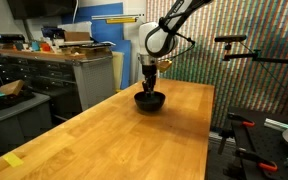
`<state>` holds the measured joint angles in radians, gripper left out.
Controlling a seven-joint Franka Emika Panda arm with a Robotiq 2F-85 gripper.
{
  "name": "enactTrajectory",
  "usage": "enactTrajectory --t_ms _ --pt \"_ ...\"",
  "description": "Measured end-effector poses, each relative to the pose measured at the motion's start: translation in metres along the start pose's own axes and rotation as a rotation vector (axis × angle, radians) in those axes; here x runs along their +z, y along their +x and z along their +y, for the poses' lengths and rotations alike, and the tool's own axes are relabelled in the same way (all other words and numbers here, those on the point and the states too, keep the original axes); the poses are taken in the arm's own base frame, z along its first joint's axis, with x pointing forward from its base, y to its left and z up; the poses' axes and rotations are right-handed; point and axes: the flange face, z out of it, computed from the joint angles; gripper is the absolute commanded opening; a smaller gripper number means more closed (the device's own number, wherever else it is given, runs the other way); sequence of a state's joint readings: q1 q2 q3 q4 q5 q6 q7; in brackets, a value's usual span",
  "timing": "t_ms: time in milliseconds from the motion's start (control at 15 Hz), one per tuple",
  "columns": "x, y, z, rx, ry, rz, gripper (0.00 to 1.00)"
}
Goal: Put the green block in the black bowl
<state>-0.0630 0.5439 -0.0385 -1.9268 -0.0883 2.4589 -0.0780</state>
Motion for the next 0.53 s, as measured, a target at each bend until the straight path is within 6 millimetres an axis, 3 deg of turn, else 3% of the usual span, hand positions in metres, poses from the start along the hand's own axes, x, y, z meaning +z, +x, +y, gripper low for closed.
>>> enactTrajectory --t_ms 67,200,400,533 --pt "0.004 0.001 0.002 0.012 0.007 -0.002 0.68" --pt "0.01 0.003 0.005 0.031 0.021 -0.006 0.73" --pt "0.015 0.004 0.004 0.04 0.033 -0.01 0.98" --pt "0.015 0.005 0.002 0.038 0.036 -0.009 1.0"
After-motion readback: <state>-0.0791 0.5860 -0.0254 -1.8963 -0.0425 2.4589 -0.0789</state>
